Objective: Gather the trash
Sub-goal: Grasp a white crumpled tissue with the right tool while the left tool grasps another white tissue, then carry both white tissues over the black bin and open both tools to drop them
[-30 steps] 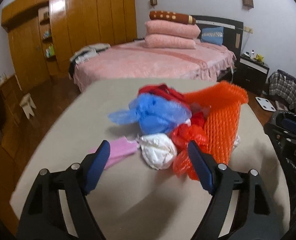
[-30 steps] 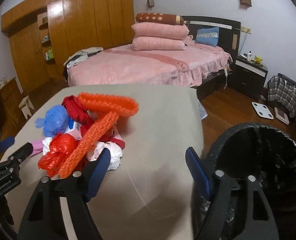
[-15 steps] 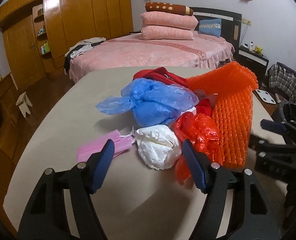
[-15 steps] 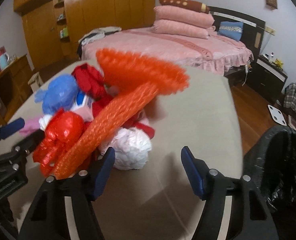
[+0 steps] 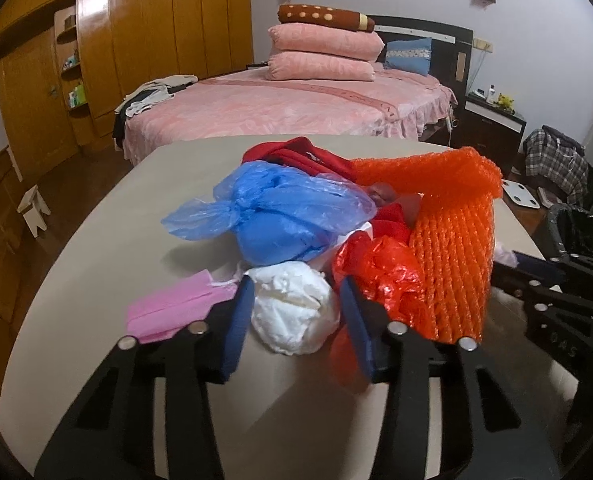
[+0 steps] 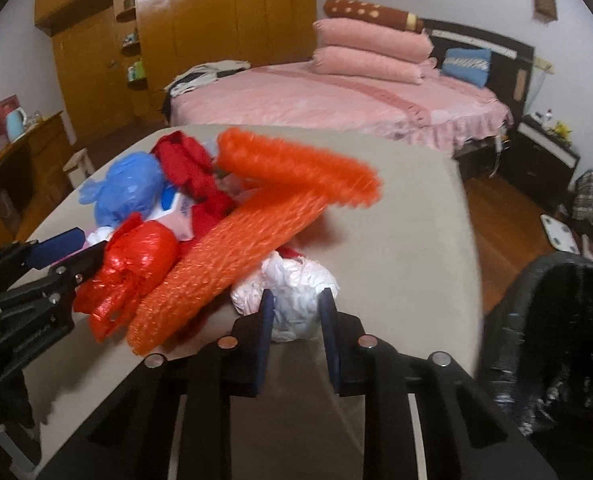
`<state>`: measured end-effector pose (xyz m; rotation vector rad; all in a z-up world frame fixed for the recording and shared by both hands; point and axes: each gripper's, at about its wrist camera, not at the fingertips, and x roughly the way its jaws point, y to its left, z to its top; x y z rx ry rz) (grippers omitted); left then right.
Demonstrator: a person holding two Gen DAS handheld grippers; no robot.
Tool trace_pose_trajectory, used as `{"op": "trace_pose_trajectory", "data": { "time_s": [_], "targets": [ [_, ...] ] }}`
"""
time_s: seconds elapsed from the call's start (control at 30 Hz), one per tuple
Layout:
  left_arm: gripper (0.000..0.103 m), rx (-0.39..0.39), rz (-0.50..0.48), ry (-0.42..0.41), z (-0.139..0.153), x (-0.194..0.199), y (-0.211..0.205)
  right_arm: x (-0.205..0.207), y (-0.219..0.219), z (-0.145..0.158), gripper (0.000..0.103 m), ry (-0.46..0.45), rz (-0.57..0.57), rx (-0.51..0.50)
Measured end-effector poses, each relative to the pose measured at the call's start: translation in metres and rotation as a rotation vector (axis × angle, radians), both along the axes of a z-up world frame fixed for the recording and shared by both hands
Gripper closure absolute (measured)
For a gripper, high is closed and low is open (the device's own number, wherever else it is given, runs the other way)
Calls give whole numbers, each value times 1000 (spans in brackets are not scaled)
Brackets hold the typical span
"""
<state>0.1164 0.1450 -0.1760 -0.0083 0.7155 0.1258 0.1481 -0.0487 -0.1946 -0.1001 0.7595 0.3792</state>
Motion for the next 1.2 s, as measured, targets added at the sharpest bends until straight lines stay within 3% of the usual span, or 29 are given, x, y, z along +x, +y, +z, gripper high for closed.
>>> {"op": "trace_pose_trajectory", "data": {
  "time_s": [0.3, 0.4, 0.53, 0.67, 0.7, 0.8, 0.9, 1.0, 1.2],
  "targets": [
    [94, -39, 2, -3, 2, -5, 5, -3, -9, -5, 80, 24, -10, -7],
    [98, -47, 8, -16, 8, -11, 9, -7, -10, -2, 80, 25, -8, 1],
    [94, -28, 8, -11, 7, -15, 6, -12, -11, -2, 80, 25, -2, -6],
    [64, -24, 33, 16, -1, -9, 5, -9, -11, -4, 78, 35, -11, -3],
    [63, -24, 42, 18, -3, -7, 5, -8, -9, -4, 78, 35, -10, -6],
    [63, -39, 30, 41, -8, 2, 6, -6, -8, -7, 77, 39, -11, -14],
    [76, -58, -5, 63, -14, 8, 4, -4, -6, -10, 74, 47, -12, -16],
    [83, -67, -20, 41, -10, 4, 4, -1, -8, -11, 75, 57, -8, -4],
    [86, -91, -31, -32, 15, -21, 6, -8, -15, -1, 80, 37, 3, 16]
  ]
}}
